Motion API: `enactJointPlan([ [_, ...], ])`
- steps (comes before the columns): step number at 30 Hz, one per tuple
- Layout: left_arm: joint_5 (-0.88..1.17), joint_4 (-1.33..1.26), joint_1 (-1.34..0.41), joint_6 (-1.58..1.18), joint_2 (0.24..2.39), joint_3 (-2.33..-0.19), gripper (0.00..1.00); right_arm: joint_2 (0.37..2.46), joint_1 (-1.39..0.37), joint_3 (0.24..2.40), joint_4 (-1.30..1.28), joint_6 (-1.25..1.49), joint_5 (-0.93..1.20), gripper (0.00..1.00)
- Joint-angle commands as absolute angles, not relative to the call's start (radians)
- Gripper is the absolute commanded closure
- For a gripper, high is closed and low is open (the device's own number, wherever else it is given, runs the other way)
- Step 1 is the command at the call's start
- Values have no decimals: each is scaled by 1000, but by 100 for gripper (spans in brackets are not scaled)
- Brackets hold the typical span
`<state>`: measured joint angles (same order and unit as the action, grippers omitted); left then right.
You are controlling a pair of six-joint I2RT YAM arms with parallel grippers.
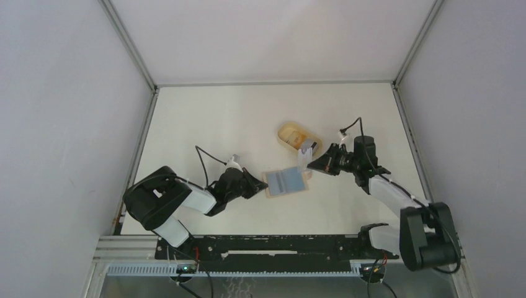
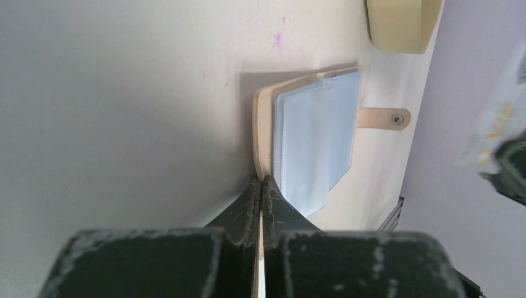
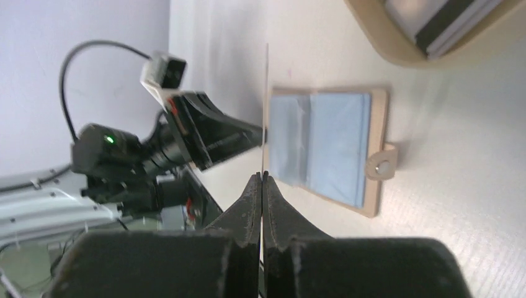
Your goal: Take the credit cards out of the card holder
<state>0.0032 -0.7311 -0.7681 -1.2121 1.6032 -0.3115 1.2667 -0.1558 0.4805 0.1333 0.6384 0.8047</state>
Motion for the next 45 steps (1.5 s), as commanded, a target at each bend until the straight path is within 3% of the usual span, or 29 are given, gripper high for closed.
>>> enactJointPlan([
  [1,-8,-595,-768,-1158,1645,-288,100,1094,-150,522,106,777,623,100],
  [5,-8,-644,-767,-1166,1659,-268,100,1077,-149,540,148,935,408,100],
  [10,9,-678,-766,-1168,1634,-233,100,1206,-149,620,106,1083,212,100],
  [20,3,-752,-757,-1202,1622,-169,100,1444,-181,690,172,1237,241,100],
  [35,18,-842,-746,-1223,1658,-135,100,1592,-220,690,268,1298,225,100],
  [45,22,-842,-745,-1220,1664,-140,100,1510,-198,690,189,1241,215,73],
])
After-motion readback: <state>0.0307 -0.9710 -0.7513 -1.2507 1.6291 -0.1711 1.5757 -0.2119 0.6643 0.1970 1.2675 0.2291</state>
